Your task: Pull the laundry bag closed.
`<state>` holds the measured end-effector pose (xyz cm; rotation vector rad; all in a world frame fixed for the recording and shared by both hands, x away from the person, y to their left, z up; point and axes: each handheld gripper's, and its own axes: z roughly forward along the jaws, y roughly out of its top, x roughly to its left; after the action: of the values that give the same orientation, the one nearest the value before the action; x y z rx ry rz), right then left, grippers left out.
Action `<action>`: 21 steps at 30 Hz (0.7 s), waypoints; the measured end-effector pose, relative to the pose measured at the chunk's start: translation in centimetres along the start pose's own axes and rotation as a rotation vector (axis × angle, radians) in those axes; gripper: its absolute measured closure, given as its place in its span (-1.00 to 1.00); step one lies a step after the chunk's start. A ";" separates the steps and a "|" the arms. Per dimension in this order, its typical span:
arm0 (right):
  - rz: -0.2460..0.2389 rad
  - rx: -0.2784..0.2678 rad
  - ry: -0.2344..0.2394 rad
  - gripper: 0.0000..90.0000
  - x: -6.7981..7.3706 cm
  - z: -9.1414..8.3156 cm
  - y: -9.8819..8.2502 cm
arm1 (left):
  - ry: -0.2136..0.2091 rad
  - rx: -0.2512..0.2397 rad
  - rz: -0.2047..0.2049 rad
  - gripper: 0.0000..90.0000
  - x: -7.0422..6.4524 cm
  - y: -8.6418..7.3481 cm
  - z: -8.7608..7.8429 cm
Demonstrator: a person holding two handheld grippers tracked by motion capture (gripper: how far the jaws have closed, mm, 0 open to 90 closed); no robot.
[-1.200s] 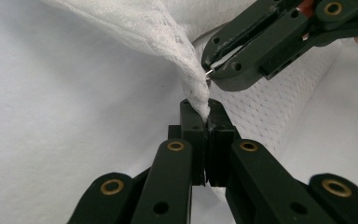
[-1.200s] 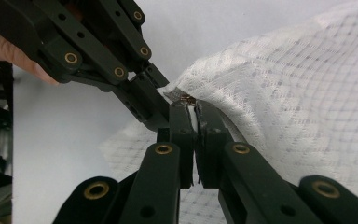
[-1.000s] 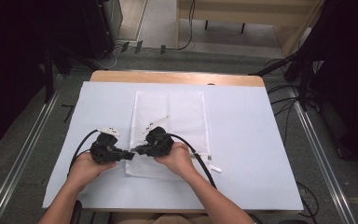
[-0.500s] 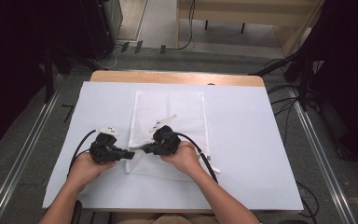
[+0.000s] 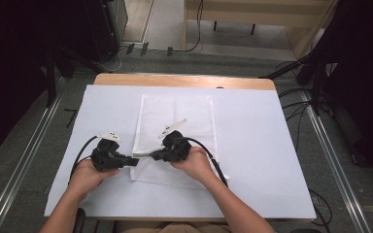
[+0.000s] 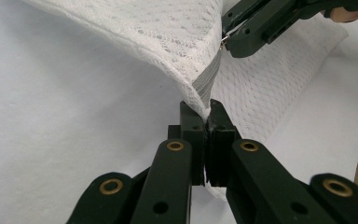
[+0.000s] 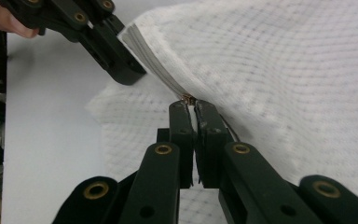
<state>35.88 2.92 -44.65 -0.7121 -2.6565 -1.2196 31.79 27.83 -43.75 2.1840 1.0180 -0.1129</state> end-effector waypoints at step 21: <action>0.035 0.003 0.004 0.97 -1.3 -1.5 -1.3 | -0.011 -0.008 0.002 0.98 0.2 -0.2 -0.3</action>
<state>36.29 0.59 -44.92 -0.7507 -2.6305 -1.2070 31.70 28.25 -43.75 2.1745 1.0087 -0.1195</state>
